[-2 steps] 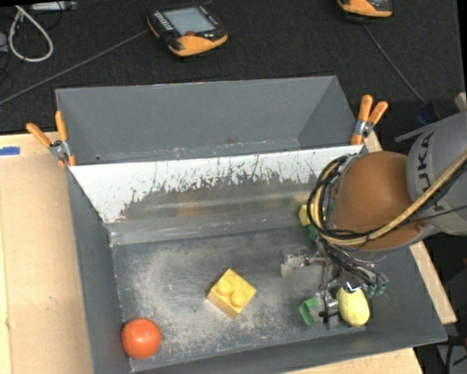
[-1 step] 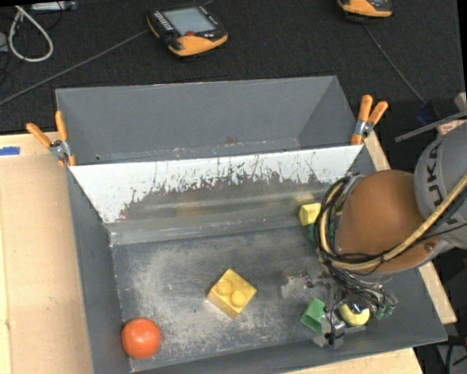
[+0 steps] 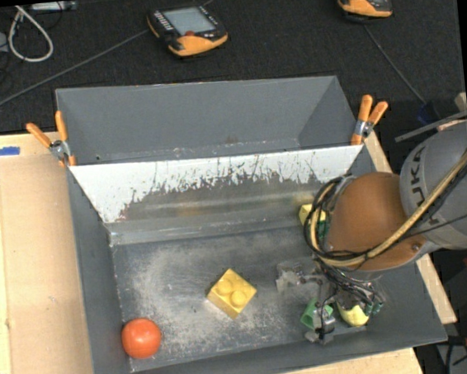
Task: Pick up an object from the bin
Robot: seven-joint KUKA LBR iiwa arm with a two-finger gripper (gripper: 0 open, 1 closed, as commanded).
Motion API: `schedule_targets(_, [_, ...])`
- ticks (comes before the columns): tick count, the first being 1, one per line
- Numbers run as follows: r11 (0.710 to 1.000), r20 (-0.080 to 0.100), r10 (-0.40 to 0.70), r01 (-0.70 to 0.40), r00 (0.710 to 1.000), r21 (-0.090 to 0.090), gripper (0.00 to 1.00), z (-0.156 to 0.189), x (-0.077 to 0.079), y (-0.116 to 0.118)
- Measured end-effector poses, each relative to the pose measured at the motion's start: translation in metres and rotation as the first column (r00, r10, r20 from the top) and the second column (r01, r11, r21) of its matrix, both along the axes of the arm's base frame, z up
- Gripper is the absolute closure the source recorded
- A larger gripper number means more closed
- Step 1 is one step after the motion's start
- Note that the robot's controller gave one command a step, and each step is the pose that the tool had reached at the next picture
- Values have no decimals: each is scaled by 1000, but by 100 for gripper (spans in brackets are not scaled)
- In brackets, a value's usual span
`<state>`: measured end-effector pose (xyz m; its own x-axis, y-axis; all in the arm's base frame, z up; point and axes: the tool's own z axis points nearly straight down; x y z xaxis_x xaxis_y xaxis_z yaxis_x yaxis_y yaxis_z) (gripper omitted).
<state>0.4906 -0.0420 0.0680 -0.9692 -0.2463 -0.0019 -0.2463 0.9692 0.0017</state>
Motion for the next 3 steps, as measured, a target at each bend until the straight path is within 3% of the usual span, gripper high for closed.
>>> schedule_targets(1, [998,-4,-59,59,998,0,100,2,-7,-22])
schedule_targets(3, [998,-4,-57,57,998,0,100,18,-8,-21])
